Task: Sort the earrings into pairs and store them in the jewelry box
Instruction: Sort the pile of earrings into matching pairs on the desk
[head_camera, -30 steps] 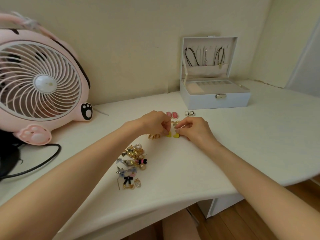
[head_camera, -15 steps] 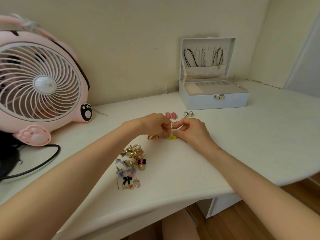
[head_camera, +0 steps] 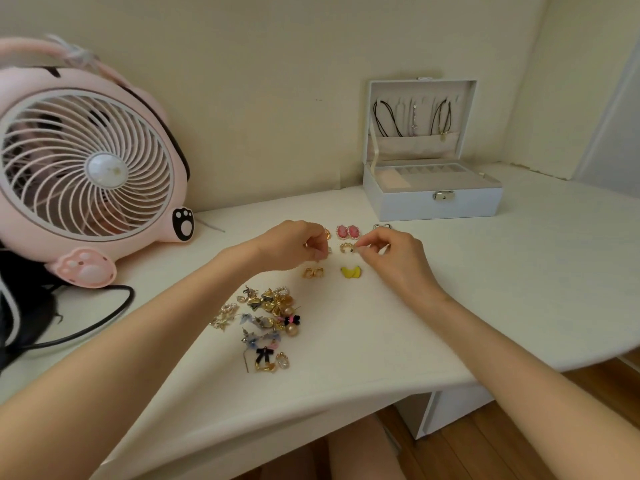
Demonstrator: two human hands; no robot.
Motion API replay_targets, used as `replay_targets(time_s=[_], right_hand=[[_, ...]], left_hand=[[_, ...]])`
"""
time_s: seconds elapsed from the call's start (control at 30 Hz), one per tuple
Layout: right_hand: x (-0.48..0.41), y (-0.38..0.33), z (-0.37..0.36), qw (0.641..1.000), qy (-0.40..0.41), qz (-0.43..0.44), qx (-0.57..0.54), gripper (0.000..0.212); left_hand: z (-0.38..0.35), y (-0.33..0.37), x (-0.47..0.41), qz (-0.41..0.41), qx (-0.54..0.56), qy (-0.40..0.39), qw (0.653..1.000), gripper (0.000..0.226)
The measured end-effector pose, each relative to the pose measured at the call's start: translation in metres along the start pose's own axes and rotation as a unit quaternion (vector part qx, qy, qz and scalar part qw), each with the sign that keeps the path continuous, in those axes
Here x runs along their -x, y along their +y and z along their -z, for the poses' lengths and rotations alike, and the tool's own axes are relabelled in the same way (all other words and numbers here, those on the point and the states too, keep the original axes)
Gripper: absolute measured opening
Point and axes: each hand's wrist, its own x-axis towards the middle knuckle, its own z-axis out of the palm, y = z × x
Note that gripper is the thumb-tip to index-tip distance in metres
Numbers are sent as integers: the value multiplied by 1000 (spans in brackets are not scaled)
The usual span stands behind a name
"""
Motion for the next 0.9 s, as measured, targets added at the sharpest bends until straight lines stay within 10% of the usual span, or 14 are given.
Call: replay_targets(time_s=[0.47,0.9], right_hand=[[43,-47,-38,967,-209,144,2,10],[41,-51,-49,969,-213,124,25,14]], left_hand=[[18,-47,92,74,5,42,996,9],[-2,-63,97,27,-39,67,997,15]])
